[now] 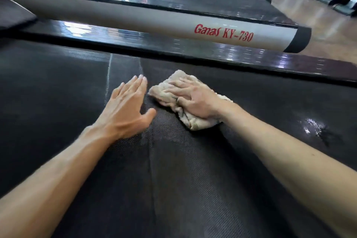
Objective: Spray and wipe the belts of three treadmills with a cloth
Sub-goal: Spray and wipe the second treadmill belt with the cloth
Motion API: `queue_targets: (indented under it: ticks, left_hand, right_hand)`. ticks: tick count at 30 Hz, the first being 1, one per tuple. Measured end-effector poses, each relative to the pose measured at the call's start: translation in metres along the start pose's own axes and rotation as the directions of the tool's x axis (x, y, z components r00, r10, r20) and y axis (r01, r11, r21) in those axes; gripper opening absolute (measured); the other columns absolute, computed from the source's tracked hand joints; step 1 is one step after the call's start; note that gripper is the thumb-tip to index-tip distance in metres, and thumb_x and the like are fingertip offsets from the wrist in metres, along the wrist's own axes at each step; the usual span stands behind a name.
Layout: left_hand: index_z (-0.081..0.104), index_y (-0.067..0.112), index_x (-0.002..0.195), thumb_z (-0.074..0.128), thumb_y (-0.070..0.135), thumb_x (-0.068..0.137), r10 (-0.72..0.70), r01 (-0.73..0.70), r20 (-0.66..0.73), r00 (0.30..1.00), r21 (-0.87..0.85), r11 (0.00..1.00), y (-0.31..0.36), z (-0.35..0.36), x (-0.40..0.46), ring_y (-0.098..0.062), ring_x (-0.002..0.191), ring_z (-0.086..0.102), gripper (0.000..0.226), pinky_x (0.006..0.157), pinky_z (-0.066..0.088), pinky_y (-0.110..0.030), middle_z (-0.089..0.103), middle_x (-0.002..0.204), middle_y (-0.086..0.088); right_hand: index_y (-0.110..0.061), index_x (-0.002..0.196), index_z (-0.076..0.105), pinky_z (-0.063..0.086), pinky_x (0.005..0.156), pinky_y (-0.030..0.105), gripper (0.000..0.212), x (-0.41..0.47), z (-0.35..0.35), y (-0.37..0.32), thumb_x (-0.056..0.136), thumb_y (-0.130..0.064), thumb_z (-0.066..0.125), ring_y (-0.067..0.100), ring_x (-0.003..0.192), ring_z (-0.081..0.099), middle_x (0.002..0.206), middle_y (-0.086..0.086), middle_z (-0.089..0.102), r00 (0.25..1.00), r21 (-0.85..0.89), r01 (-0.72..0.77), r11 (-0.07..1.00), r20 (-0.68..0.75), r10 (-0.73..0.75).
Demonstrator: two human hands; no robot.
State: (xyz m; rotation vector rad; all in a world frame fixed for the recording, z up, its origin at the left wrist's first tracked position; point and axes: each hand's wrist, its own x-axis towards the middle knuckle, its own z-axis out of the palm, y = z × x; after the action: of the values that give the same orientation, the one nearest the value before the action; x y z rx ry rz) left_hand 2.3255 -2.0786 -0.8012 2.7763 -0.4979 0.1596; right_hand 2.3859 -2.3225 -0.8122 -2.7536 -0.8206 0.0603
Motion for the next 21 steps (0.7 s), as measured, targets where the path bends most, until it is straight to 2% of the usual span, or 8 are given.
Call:
queue_targets:
  ticks: [1,3,5,7,10,13,16,21]
  left_hand:
    - [0.012,0.007,0.162,0.028,0.057,0.076,-0.031,0.031,0.005,1.0,0.005,1.0,-0.014,-0.007,-0.007,-0.016,0.157,0.004,0.101,0.128,0.005,-0.038,0.009,0.169,-0.009]
    - [0.014,0.005,0.161,0.031,0.047,0.077,-0.097,0.097,0.018,0.995,0.012,0.995,-0.033,-0.016,-0.022,-0.018,0.157,0.006,0.095,0.128,0.007,-0.039,0.011,0.169,-0.01]
    - [0.015,0.004,0.161,0.033,0.043,0.078,-0.129,0.126,0.051,0.99,0.052,0.991,-0.042,-0.021,-0.036,-0.019,0.157,0.006,0.093,0.128,0.007,-0.039,0.011,0.169,-0.011]
    - [0.014,0.005,0.161,0.032,0.045,0.079,-0.14,0.131,0.095,0.986,0.097,0.987,-0.042,-0.025,-0.045,-0.018,0.157,0.006,0.093,0.128,0.006,-0.038,0.011,0.169,-0.01]
    - [0.016,0.005,0.161,0.038,0.045,0.093,-0.16,0.159,0.026,0.987,0.023,0.987,-0.035,-0.023,-0.05,-0.019,0.157,0.009,0.082,0.127,0.009,-0.039,0.013,0.168,-0.01]
    - [0.017,0.005,0.161,0.043,0.045,0.098,-0.129,0.129,0.039,0.991,-0.018,0.991,-0.012,-0.009,-0.058,-0.02,0.156,0.01,0.079,0.127,0.011,-0.04,0.014,0.169,-0.01]
    - [0.014,0.009,0.162,0.024,0.064,0.086,-0.046,0.048,0.064,0.997,-0.024,0.999,0.022,0.005,-0.068,-0.016,0.157,0.006,0.094,0.128,0.008,-0.038,0.01,0.169,-0.006]
    - [0.008,0.011,0.163,0.012,0.066,0.082,0.063,-0.059,0.084,0.994,-0.055,0.997,0.108,0.02,-0.088,-0.01,0.156,-0.003,0.097,0.126,-0.002,-0.03,0.003,0.17,-0.001]
  right_hand:
    - [-0.032,0.146,0.057,0.009,0.126,0.034,0.05,-0.002,-0.005,0.009,0.099,-0.031,0.041,0.017,0.153,0.027,0.161,-0.004,0.042,1.0,0.017,-0.005,1.0,-0.007,0.005]
    - [-0.029,0.14,0.062,0.02,0.122,0.034,0.041,0.014,-0.011,0.025,0.103,-0.028,0.044,0.024,0.148,0.035,0.156,-0.001,0.048,0.985,0.02,-0.171,0.985,-0.013,0.172]
    - [-0.037,0.137,0.061,0.028,0.12,0.043,0.05,0.038,-0.01,0.016,0.096,-0.052,0.036,0.027,0.143,0.039,0.153,-0.002,0.049,0.939,-0.035,-0.343,0.939,-0.035,0.342]
    - [-0.044,0.144,0.053,0.02,0.123,0.05,0.065,0.049,0.003,-0.017,0.088,-0.061,0.024,0.027,0.15,0.03,0.16,-0.006,0.041,0.954,-0.044,-0.301,0.953,-0.015,0.301]
    - [-0.047,0.152,0.042,0.0,0.127,0.048,0.056,0.002,0.02,-0.07,0.098,-0.052,0.029,0.017,0.158,0.01,0.169,-0.013,0.026,0.995,-0.047,-0.062,0.997,0.07,0.066]
    - [-0.051,0.149,0.046,-0.002,0.128,0.042,0.069,-0.075,0.015,-0.081,0.085,-0.057,0.019,0.011,0.158,0.009,0.168,-0.017,0.025,0.997,0.043,0.036,0.998,0.06,-0.038]
    - [-0.051,0.147,0.048,-0.003,0.128,0.038,0.067,-0.127,0.009,-0.055,0.085,-0.053,0.024,0.007,0.158,0.009,0.167,-0.02,0.026,0.998,0.073,0.009,0.997,0.055,-0.012]
    - [-0.053,0.148,0.045,-0.005,0.128,0.036,0.068,-0.191,-0.012,-0.014,0.085,-0.056,0.021,0.005,0.157,0.006,0.167,-0.022,0.024,0.983,0.068,-0.186,0.98,0.008,0.185]
